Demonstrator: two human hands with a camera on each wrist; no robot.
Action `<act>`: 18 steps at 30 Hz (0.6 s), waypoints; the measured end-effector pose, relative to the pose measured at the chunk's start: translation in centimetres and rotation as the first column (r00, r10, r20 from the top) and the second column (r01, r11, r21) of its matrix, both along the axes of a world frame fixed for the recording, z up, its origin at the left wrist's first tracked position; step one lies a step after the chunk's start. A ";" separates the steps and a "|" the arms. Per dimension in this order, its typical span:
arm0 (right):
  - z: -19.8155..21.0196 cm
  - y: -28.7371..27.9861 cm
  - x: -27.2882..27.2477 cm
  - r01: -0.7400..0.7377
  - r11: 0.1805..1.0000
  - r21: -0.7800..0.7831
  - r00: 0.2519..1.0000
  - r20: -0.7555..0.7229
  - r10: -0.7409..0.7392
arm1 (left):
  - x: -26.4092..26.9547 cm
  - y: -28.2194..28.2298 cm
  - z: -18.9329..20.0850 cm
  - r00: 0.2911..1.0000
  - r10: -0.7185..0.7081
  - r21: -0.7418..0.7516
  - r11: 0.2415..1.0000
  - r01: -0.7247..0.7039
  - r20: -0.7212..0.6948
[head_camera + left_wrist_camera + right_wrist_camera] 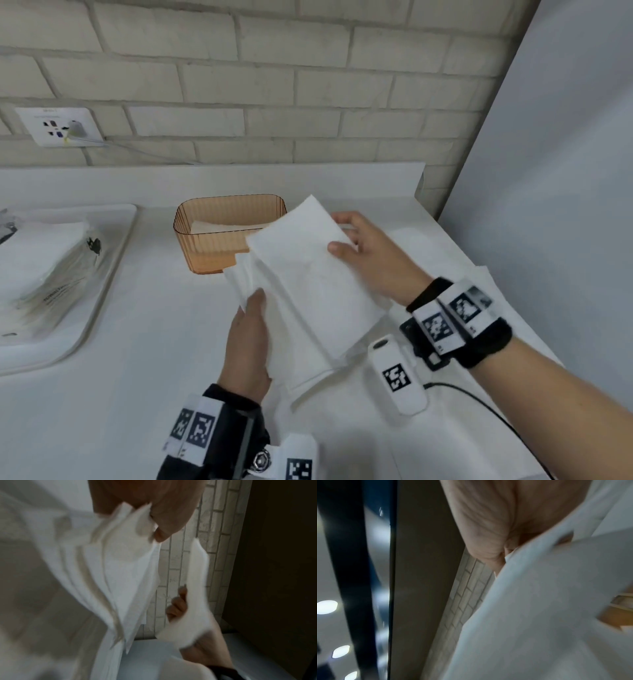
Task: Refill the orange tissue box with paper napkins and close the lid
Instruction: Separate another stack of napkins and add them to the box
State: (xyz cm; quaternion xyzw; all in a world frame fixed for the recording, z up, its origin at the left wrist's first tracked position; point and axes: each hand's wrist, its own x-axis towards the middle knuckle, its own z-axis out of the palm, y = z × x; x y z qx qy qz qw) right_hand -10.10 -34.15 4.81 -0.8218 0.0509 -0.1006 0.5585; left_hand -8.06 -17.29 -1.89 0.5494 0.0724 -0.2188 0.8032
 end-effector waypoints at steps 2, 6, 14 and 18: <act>-1.4 1.3 -0.3 -0.004 0.992 -0.124 0.999 -0.048 -0.002 | -0.5 -0.2 0.4 1.000 0.009 -0.118 0.993 -0.008 0.008; -2.9 3.2 -1.3 -0.015 0.976 -0.215 0.990 -0.139 -0.015 | -1.3 -0.6 0.7 0.989 -0.057 -0.064 0.996 0.066 0.133; -4.2 -1.5 -1.5 -0.017 0.849 -0.528 0.975 -0.197 -0.103 | -0.6 1.4 -0.3 0.992 0.034 0.084 0.996 -0.044 0.123; -6.1 -7.6 -1.3 -0.273 0.542 -0.795 0.864 -0.451 -0.226 | 1.2 4.4 0.1 0.981 0.157 0.073 0.983 -0.166 0.114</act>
